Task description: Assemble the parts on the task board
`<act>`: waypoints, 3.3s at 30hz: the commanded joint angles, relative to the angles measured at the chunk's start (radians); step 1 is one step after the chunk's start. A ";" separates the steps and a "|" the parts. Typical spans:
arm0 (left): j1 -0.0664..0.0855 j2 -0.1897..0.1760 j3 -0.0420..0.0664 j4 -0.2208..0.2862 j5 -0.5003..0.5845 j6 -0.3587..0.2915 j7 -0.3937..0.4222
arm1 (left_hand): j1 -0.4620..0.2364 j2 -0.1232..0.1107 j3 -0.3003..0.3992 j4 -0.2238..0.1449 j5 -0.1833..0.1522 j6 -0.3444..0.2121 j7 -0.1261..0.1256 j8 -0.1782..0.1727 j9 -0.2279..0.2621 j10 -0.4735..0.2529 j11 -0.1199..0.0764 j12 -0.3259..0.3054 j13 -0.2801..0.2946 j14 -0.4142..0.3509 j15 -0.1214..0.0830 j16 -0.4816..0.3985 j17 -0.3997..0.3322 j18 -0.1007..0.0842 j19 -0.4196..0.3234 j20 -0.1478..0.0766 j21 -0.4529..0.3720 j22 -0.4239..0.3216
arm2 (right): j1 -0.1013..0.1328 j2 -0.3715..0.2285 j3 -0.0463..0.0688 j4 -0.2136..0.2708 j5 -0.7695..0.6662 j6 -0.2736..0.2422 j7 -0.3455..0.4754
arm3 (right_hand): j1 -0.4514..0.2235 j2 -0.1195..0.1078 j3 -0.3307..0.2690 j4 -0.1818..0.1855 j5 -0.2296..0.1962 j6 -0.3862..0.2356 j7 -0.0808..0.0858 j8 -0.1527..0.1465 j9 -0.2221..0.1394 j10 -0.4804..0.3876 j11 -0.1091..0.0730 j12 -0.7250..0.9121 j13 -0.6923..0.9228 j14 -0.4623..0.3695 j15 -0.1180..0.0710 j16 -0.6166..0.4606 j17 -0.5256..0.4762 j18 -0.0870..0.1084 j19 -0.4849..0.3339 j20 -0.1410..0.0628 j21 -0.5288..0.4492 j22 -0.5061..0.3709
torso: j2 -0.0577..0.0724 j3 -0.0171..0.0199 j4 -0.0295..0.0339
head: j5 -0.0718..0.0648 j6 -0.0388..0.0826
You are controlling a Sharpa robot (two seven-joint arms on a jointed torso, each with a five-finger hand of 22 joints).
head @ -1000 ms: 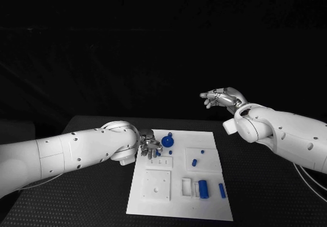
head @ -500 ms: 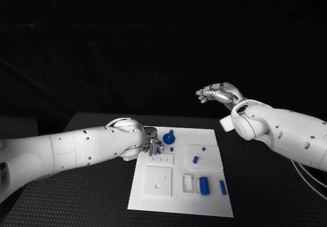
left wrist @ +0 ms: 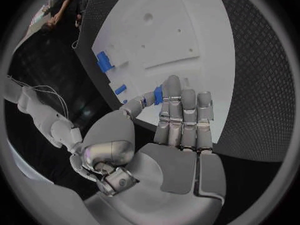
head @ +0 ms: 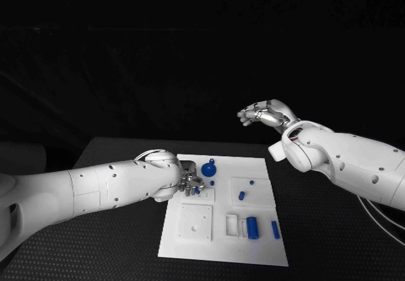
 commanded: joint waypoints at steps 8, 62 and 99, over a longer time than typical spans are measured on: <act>-0.021 0.011 0.001 -0.018 -0.034 -0.021 0.014 | 0.008 0.007 0.123 -0.077 0.004 0.024 -0.021 0.001 0.003 0.024 -0.027 0.003 0.002 0.000 -0.004 0.005 -0.002 0.016 0.009 -0.083 0.001 0.007 | 0.000 -0.002 0.001 0.009 -0.021 -0.003 0.012 | 0.014 -0.001 0.009 0.000 -0.003 0.001 0.001 0.004 -0.003 0.010 0.001 -0.013 -0.007 0.007 0.000 -0.010 -0.008 0.005 -0.002 0.004 -0.007 0.001 | 0.000 -0.0002 -0.0008 | -0.002 -0.002; -0.068 -0.001 0.000 -0.003 -0.024 -0.178 0.028 | 0.016 0.006 0.129 -0.078 -0.037 0.018 -0.018 -0.011 0.013 0.030 -0.031 0.010 0.012 0.008 -0.010 0.012 -0.004 0.016 0.024 -0.089 0.002 0.011 | 0.000 -0.016 0.001 0.025 -0.008 -0.007 0.007 | 0.024 0.004 0.019 0.003 0.011 0.003 0.000 0.006 -0.007 0.028 0.000 -0.037 -0.011 0.010 0.004 -0.018 -0.024 0.005 -0.007 0.007 -0.013 0.005 | -0.001 -0.0007 0.0009 | -0.006 -0.009; -0.072 -0.003 0.000 -0.013 -0.037 -0.115 0.018 | 0.021 -0.003 0.132 -0.079 -0.036 0.021 -0.019 -0.015 0.016 0.034 -0.034 0.014 0.016 0.012 -0.012 0.016 -0.004 0.016 0.028 -0.091 0.001 0.013 | 0.000 -0.016 0.000 0.023 -0.007 -0.006 0.005 | 0.027 0.004 0.023 0.005 0.028 0.005 0.000 0.006 -0.009 0.036 -0.001 -0.047 -0.011 0.012 0.005 -0.019 -0.030 0.006 -0.008 0.008 -0.015 0.008 | 0.000 -0.0003 -0.0002 | -0.006 -0.010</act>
